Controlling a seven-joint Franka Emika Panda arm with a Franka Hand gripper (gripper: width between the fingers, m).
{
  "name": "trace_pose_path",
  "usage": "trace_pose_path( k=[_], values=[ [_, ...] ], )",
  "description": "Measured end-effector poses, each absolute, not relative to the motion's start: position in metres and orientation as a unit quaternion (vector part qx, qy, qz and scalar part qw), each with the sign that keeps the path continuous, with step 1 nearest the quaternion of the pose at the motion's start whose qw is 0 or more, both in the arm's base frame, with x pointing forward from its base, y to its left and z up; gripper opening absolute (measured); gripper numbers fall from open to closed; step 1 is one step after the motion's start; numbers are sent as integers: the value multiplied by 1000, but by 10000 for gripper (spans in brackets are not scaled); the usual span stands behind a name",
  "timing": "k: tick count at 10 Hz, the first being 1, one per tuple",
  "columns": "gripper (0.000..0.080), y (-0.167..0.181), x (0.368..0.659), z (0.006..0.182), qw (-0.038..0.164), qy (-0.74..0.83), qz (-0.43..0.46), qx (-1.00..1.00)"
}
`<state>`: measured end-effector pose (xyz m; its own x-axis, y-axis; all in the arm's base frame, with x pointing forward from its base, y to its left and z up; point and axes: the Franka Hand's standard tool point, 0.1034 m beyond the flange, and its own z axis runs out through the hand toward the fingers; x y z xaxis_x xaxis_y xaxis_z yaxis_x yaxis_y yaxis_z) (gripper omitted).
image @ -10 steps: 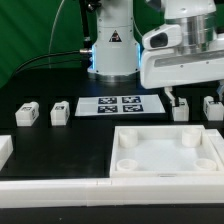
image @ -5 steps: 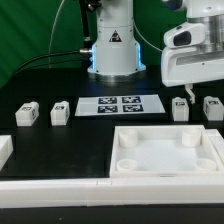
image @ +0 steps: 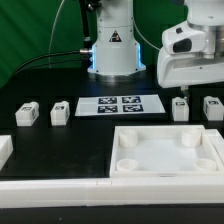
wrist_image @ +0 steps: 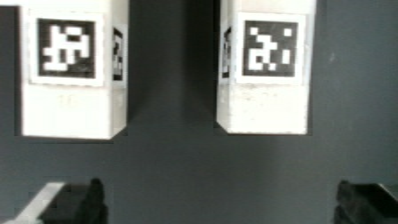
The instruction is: Assemble one leg
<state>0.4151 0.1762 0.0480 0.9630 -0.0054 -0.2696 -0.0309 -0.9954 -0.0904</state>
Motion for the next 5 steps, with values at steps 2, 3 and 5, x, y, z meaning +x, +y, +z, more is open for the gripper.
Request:
trace_pose_path(
  k=[2, 3, 5],
  values=[
    [649, 175, 402, 40, 40, 12, 219, -975],
    [649, 178, 401, 37, 38, 14, 245, -969],
    [649, 184, 390, 35, 29, 10, 330, -943]
  ],
)
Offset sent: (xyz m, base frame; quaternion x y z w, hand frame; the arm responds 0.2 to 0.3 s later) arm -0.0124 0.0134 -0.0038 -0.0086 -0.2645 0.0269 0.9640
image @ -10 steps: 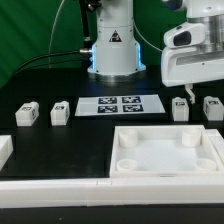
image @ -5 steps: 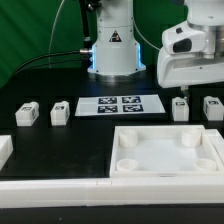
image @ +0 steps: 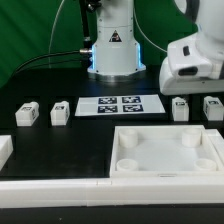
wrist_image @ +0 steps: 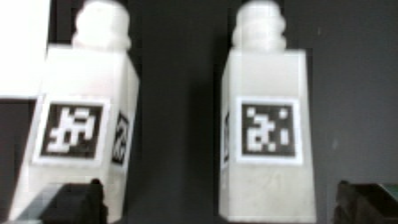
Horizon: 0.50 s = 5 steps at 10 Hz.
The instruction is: Assemble one leg
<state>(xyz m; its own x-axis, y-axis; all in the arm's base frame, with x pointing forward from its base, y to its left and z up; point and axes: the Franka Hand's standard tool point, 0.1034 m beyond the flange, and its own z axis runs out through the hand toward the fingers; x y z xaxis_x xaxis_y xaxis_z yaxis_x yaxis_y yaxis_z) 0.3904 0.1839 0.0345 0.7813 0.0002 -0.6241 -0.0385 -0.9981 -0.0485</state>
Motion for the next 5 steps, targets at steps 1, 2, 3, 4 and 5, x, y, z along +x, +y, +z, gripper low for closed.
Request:
trace_pose_path(
  k=[1, 2, 3, 4, 5],
  values=[
    [649, 187, 387, 34, 25, 8, 374, -927],
    [649, 193, 390, 29, 24, 13, 373, -927],
    [649, 197, 388, 29, 23, 11, 374, -927],
    [649, 199, 386, 28, 23, 9, 375, -927],
    [649, 199, 385, 26, 22, 8, 380, -925]
  ],
)
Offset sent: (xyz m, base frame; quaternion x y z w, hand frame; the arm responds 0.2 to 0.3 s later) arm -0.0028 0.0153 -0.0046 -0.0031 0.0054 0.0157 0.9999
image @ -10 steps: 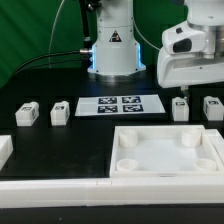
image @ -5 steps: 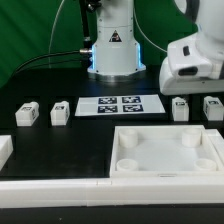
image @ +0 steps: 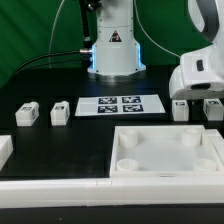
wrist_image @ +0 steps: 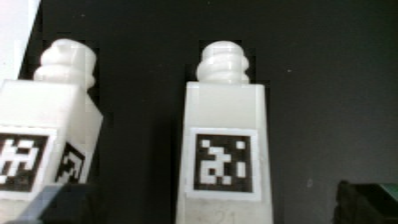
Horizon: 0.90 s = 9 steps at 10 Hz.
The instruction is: Assemble one leg
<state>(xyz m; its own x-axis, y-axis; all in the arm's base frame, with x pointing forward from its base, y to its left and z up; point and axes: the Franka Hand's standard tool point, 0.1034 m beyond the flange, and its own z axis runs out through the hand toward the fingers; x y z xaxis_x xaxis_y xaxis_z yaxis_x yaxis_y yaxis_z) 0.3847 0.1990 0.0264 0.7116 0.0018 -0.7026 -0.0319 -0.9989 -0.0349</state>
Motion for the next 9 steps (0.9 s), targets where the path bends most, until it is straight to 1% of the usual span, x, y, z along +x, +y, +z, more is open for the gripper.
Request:
trace_pose_path(
  k=[2, 4, 5, 9],
  values=[
    [649, 199, 385, 22, 23, 8, 388, -921],
    [649, 197, 379, 21, 18, 5, 438, -899],
    [649, 200, 384, 16, 20, 5, 440, -898],
    [649, 201, 383, 14, 20, 4, 442, -897]
  ],
)
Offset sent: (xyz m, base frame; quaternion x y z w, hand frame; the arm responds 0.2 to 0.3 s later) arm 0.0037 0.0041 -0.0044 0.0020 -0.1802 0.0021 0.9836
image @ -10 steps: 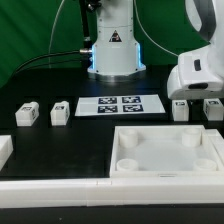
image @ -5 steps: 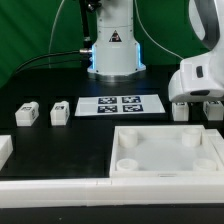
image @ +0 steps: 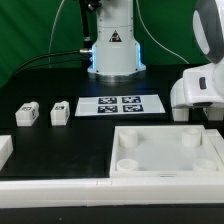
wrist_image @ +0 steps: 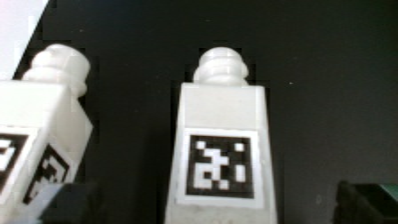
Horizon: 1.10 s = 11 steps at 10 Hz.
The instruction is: Assemble one leg
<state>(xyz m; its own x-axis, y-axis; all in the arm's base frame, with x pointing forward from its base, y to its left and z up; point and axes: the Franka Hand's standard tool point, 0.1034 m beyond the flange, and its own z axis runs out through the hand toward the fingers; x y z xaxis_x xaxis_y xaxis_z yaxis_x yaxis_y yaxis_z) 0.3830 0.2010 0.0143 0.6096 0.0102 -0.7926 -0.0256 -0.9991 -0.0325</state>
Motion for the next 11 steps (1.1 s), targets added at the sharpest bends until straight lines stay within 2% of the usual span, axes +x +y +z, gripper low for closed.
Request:
trace_pose_path(
  k=[5, 6, 7, 8, 11],
  values=[
    [649, 199, 384, 8, 23, 8, 431, -902],
    [522, 200, 384, 8, 23, 8, 431, -902],
    [340, 200, 384, 8, 23, 7, 431, -902],
    [290, 200, 384, 8, 23, 7, 431, -902],
    [290, 199, 384, 8, 23, 8, 431, -902]
  ],
)
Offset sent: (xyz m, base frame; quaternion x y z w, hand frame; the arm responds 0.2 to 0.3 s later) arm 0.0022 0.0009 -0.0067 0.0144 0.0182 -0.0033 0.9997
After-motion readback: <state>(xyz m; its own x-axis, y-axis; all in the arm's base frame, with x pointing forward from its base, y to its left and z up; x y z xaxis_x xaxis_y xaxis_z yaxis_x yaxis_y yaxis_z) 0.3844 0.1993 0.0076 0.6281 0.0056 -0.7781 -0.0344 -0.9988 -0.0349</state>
